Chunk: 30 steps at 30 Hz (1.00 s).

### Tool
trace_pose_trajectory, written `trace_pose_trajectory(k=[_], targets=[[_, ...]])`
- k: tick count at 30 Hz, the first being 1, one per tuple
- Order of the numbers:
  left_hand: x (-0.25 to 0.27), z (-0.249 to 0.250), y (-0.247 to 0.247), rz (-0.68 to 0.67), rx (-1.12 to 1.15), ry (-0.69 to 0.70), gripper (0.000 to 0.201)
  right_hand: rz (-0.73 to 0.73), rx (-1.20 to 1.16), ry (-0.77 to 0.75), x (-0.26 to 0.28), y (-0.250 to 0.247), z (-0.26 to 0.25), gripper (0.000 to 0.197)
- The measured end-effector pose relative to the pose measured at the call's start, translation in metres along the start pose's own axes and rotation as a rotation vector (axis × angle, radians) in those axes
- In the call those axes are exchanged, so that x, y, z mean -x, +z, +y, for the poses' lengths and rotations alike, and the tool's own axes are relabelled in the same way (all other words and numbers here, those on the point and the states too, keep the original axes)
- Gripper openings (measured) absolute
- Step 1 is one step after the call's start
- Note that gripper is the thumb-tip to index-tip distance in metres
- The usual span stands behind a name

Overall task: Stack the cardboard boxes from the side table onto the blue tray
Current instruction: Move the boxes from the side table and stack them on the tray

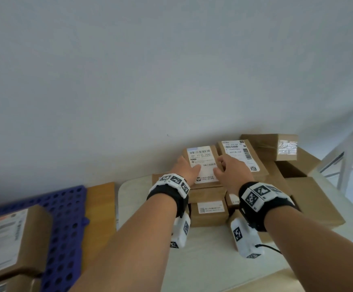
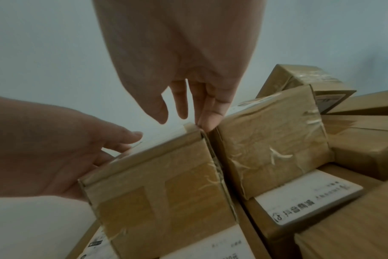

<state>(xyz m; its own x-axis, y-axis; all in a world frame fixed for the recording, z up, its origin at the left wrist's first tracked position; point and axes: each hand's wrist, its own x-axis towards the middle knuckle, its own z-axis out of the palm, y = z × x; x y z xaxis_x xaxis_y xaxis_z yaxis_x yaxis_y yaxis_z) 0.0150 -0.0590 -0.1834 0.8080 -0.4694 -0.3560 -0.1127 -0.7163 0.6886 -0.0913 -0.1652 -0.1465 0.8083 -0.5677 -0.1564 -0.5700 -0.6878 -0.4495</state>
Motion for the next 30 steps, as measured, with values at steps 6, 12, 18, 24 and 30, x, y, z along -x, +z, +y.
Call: trace_pose_trajectory(k=[6, 12, 18, 24, 30], targets=[[-0.001, -0.005, -0.002, -0.072, -0.041, -0.100, 0.050, -0.020, 0.031, -0.011, -0.003, -0.001, -0.001, 0.033], [0.002, -0.003, -0.014, -0.060, 0.087, -0.195, 0.045, -0.038, 0.065, -0.045, 0.004, 0.000, -0.010, 0.035], [0.018, -0.006, -0.024, -0.013, 0.230, -0.244, 0.054, -0.002, 0.019, -0.055, 0.018, -0.007, -0.014, 0.033], [0.044, -0.003, -0.039, 0.042, 0.318, -0.182, 0.042, 0.061, 0.002, -0.084, 0.037, -0.018, -0.022, 0.042], [0.078, -0.011, -0.053, 0.137, 0.511, -0.162, 0.037, 0.106, -0.079, -0.114, 0.065, -0.029, -0.024, 0.041]])
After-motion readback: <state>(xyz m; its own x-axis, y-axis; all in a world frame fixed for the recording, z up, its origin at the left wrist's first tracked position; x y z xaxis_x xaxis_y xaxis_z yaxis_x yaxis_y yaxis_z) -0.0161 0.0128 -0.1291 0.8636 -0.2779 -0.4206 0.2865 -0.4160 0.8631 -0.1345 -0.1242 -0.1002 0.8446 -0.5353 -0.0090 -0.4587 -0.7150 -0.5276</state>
